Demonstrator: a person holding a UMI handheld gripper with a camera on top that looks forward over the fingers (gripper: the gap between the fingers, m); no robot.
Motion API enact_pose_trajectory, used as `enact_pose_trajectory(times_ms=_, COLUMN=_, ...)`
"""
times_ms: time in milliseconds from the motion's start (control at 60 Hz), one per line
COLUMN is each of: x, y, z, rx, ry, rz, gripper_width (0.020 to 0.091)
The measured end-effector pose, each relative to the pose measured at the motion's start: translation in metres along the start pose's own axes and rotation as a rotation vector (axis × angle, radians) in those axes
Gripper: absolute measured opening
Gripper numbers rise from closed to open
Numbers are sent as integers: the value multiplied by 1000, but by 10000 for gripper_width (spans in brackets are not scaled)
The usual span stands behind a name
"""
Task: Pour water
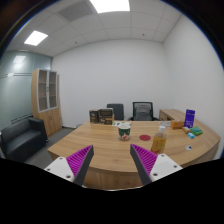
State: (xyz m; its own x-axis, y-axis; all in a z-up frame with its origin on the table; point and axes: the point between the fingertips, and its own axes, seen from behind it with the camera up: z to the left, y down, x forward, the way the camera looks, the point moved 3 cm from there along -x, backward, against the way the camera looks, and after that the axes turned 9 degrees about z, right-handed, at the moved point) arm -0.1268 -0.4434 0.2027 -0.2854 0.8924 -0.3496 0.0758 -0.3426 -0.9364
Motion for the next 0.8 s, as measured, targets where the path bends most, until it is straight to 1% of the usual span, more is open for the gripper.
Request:
enact_pose_trajectory(times_ms=150, x=7, y=4, z=-28, rx=-3, ry=49, rz=-6, gripper_width=831)
enact_pose_trajectory(times_ms=367, x=41, y=20, z=-99, rx=46, ry=111, rz=30, gripper_width=830)
enact_pose_trajectory(times_ms=517, x=87, y=34, z=-166, rx=63, ry=177, rz=70, gripper_width=829)
enact_pose_trajectory(times_ms=583, x=112, y=35, z=-194, rx=68, ry=205, rz=76, gripper_width=818)
enact_pose_trajectory(times_ms=617, x=124, y=35, z=-199, rx=69, ry=216, rz=78, gripper_width=827)
enact_pose_trajectory(times_ms=667, x=146, y=35, z=-218, rx=67, ry=216, rz=80, gripper_width=829)
enact_pose_trajectory(times_ms=800, x=194, y=42, z=-235, rx=85, ry=179, rz=106, gripper_width=831)
